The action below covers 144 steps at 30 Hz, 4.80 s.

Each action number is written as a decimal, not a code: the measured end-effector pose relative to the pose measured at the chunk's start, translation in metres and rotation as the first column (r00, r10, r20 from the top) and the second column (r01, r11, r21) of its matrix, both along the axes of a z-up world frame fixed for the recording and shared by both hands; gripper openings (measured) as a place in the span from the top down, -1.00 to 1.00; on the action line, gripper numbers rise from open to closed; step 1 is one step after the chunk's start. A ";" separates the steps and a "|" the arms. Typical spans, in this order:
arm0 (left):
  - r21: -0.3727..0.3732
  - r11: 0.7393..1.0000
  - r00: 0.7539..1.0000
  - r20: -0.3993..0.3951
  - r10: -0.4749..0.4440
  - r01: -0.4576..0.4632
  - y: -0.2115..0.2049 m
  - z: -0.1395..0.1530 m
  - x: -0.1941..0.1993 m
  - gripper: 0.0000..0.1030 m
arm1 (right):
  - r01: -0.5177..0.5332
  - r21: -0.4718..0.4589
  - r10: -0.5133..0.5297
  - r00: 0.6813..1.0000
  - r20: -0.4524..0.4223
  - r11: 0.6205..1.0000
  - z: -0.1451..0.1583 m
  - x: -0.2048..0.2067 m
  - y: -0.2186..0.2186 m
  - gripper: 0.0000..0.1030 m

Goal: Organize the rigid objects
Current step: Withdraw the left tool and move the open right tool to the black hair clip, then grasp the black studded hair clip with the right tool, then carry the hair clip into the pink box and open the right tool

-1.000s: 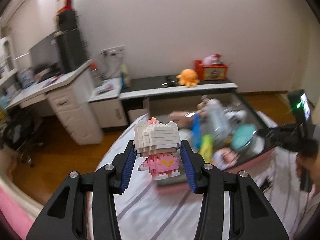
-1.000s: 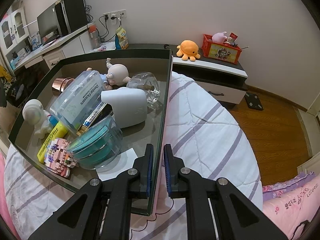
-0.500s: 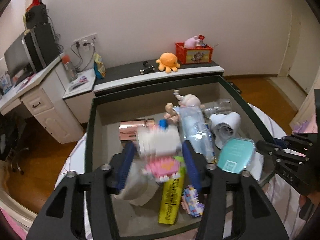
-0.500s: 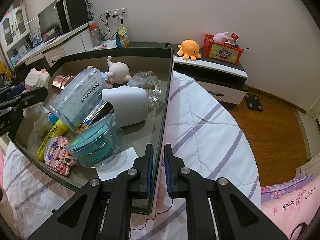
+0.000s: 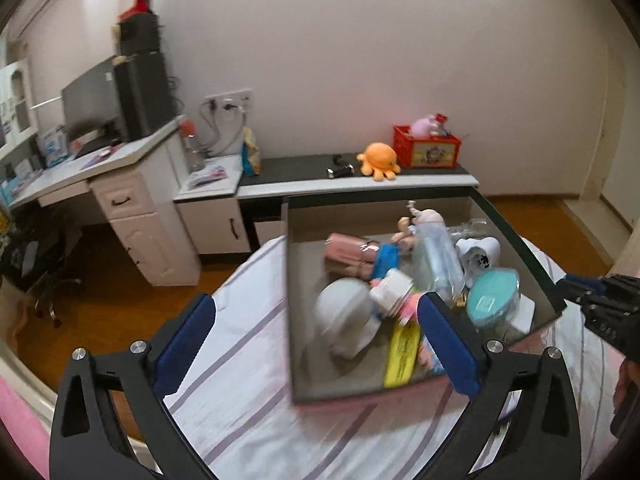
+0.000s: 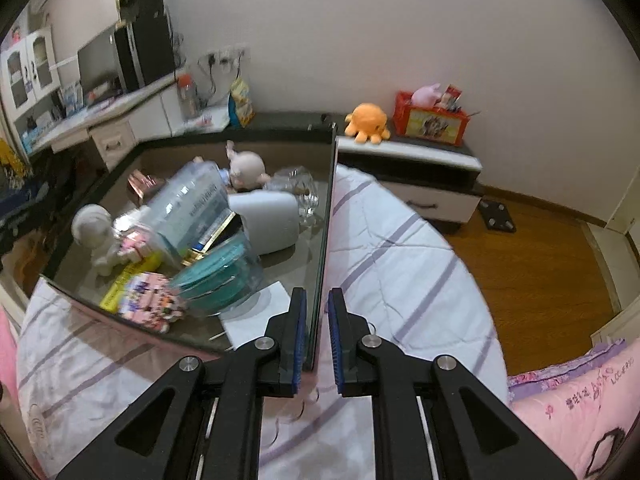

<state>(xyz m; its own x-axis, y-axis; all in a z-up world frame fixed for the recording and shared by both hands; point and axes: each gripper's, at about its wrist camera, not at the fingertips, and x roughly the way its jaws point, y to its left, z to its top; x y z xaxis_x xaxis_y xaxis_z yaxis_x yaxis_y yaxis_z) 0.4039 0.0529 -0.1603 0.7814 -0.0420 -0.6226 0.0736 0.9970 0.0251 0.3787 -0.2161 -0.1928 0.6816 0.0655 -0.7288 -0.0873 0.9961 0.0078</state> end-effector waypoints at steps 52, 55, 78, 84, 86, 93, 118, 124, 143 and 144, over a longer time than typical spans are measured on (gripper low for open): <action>-0.005 0.999 0.999 -0.026 0.042 -0.042 0.031 -0.040 -0.056 -1.00 | 0.195 -0.028 -0.197 0.976 -0.095 0.980 -0.069 -0.075 0.006 -0.59; 0.000 0.997 0.997 -0.014 0.071 -0.071 0.030 -0.037 -0.040 -1.00 | 0.261 0.013 -0.259 0.961 -0.095 0.965 -0.065 -0.079 -0.019 -0.59; -0.045 0.998 0.977 -0.207 0.043 -0.054 0.021 -0.079 0.047 0.73 | 0.122 -0.070 -0.127 0.989 -0.069 0.990 -0.060 -0.020 -0.031 0.56; -0.024 0.999 0.979 -0.202 0.031 -0.036 0.016 -0.079 0.049 0.87 | 0.101 -0.095 -0.108 0.991 -0.080 0.990 -0.061 -0.003 -0.034 0.59; -0.019 0.999 0.978 -0.205 0.031 -0.036 0.016 -0.079 0.050 0.87 | 0.094 -0.095 -0.102 0.991 -0.081 0.991 -0.061 -0.001 -0.035 0.59; -0.009 0.999 0.979 -0.203 0.030 -0.032 0.016 -0.079 0.051 0.87 | 0.067 -0.062 -0.071 0.995 -0.066 0.996 -0.059 -0.001 -0.038 0.63; -0.002 1.000 0.978 -0.208 0.026 -0.027 0.014 -0.079 0.052 0.87 | -0.117 -0.038 0.120 0.988 0.102 0.992 0.027 0.027 0.043 0.63; 0.002 1.000 0.977 -0.210 0.024 -0.024 0.015 -0.079 0.053 0.87 | -0.212 -0.025 0.213 0.977 0.015 0.977 0.004 0.064 0.094 0.63; 0.050 0.999 0.978 -0.208 0.029 -0.019 0.014 -0.070 0.040 0.86 | -0.112 0.017 0.112 0.993 0.021 0.994 0.008 0.053 0.078 0.41; 0.051 0.998 0.979 -0.203 0.030 -0.020 0.014 -0.068 0.037 0.86 | -0.107 0.015 0.106 0.994 0.026 0.994 0.010 0.050 0.078 0.23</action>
<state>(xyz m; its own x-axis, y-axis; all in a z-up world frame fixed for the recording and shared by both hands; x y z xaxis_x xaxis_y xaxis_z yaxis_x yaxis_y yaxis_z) 0.4413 0.0668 -0.2286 0.6385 0.0101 -0.7695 0.0573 0.9965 0.0607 0.4284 -0.1382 -0.1832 0.6883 0.1508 -0.7096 -0.1933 0.9809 0.0209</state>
